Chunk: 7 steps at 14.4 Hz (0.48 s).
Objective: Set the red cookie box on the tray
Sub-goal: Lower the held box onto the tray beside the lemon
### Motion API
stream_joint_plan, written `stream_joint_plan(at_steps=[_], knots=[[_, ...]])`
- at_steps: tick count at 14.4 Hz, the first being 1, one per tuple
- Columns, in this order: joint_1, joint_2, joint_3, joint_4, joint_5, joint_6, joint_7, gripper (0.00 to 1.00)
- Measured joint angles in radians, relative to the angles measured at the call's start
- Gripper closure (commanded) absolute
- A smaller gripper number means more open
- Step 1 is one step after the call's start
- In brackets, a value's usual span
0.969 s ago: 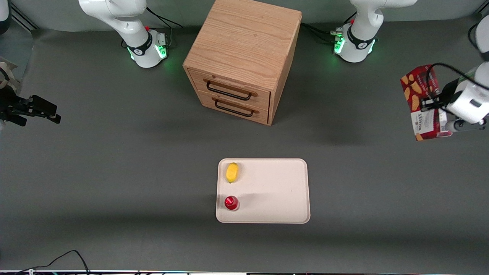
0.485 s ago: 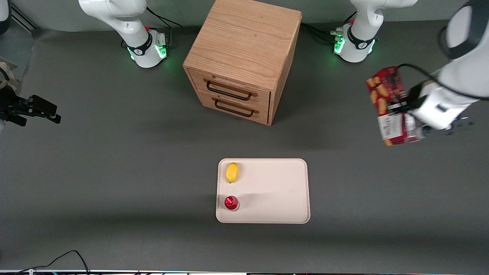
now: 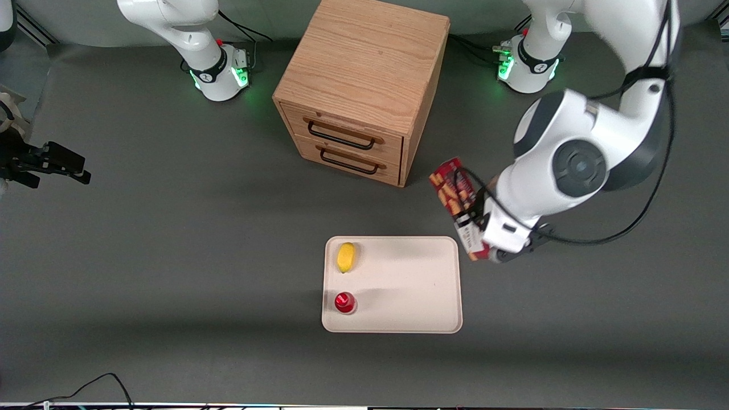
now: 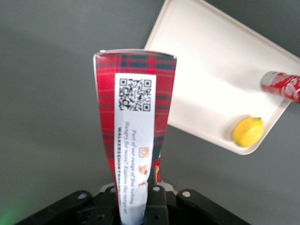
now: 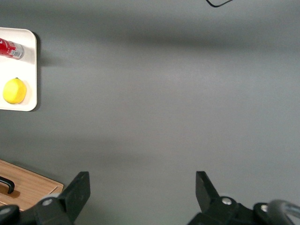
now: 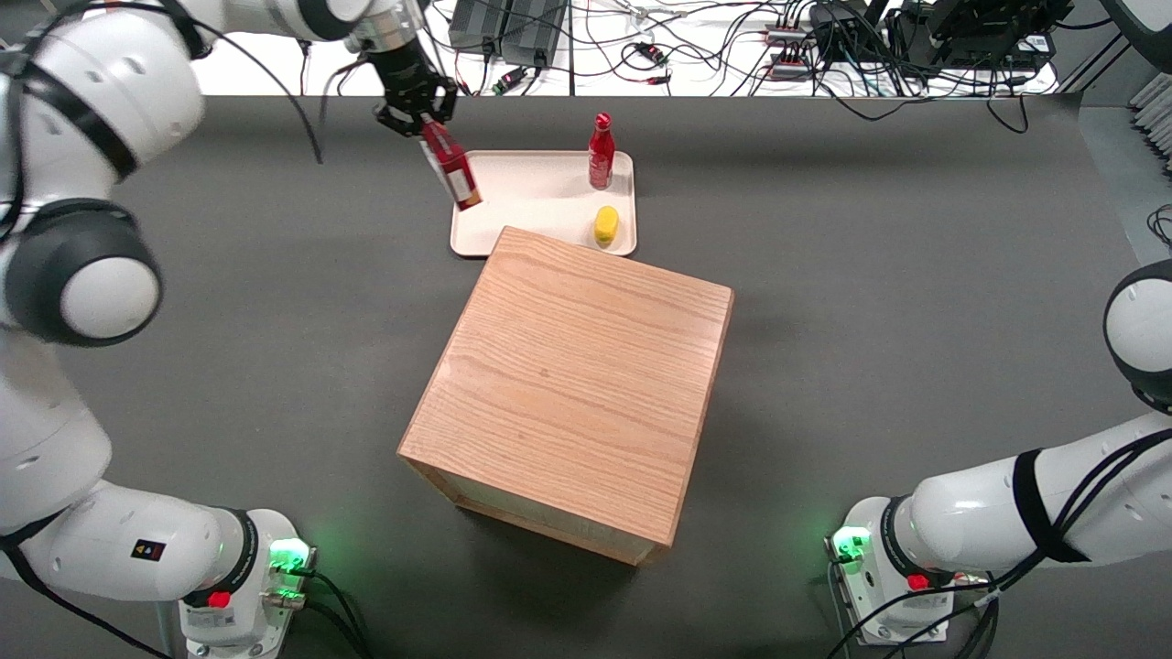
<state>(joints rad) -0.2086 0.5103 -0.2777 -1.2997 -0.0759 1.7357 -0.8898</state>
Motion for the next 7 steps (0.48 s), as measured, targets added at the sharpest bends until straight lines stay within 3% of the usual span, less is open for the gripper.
stream_joint_plan(at_steps=[3, 7], knots=[[-0.032, 0.123, 0.0, 0.086, 0.071, 0.107, -0.029, 1.0], [-0.042, 0.228, 0.0, 0.036, 0.155, 0.356, -0.031, 1.0]])
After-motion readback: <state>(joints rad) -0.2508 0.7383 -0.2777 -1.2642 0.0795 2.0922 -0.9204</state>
